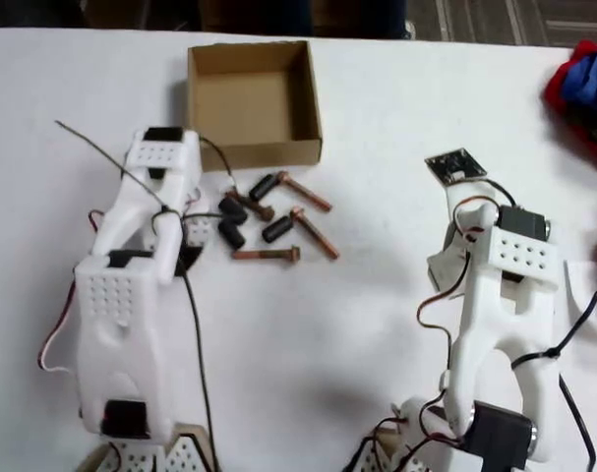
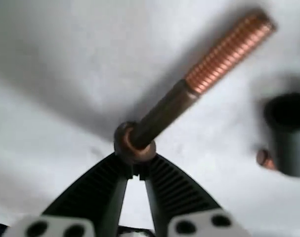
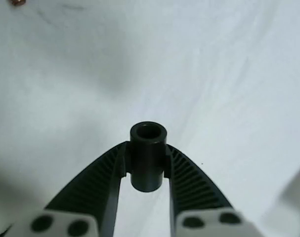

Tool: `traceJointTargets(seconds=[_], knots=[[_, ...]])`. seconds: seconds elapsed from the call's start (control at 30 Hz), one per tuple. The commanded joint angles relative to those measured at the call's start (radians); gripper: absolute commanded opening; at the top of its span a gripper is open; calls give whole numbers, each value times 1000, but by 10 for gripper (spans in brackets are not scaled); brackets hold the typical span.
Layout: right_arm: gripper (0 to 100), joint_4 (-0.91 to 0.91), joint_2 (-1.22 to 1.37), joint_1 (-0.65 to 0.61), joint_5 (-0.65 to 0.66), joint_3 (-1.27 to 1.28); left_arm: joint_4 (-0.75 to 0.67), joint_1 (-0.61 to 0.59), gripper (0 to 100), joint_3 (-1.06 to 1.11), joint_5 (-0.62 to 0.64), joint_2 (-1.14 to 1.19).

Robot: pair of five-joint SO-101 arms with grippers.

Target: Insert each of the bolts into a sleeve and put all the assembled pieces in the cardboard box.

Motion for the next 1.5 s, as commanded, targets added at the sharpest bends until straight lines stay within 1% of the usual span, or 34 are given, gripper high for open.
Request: traceJointTargets(seconds=[0.0, 0.07, 0.1, 0.37, 0.47, 0.53, 0.6, 0.67, 0.77, 0.8, 0.83, 0.87, 0.97, 1.1, 1.3, 1.47], knots=[[22, -16, -36, 7, 3, -8, 26, -14, 25, -25, -336, -31], [22, -16, -36, 7, 3, -8, 28, -14, 25, -24, -525, -61], [22, -16, -36, 7, 3, -8, 28, -15, 25, -24, -600, -83], [22, -16, -36, 7, 3, -8, 21, -124, 25, -33, -1000, -299], [22, -16, -36, 7, 3, -8, 23, -161, 25, -25, -1089, -362], [22, -18, -36, 5, 3, -8, 20, -172, 26, -28, -1082, -381], [22, -18, -36, 4, 3, -8, 17, -164, 28, -30, -1026, -374], [22, -18, -36, 1, 3, -8, 3, -141, 45, -22, -898, -345], [22, -18, -36, 1, 3, -8, -2, -121, 138, -31, -663, -262], [22, -18, -36, 1, 3, -8, -6, -112, 170, -33, -614, -233], [22, -18, -36, 1, 3, -8, -18, -107, 194, -33, -597, -207], [22, -18, -36, 4, 3, -8, -31, -97, 199, -33, -597, -184], [22, -18, -36, 8, 3, -6, -69, -68, 172, -33, -598, -143], [22, -16, -36, 8, 3, -6, -126, -32, 157, -33, -595, -133], [22, -16, -36, 8, 3, -6, -221, -35, 157, -25, -600, -126], [22, -16, -36, 8, 3, -6, -242, -31, 155, -25, -601, -126]])
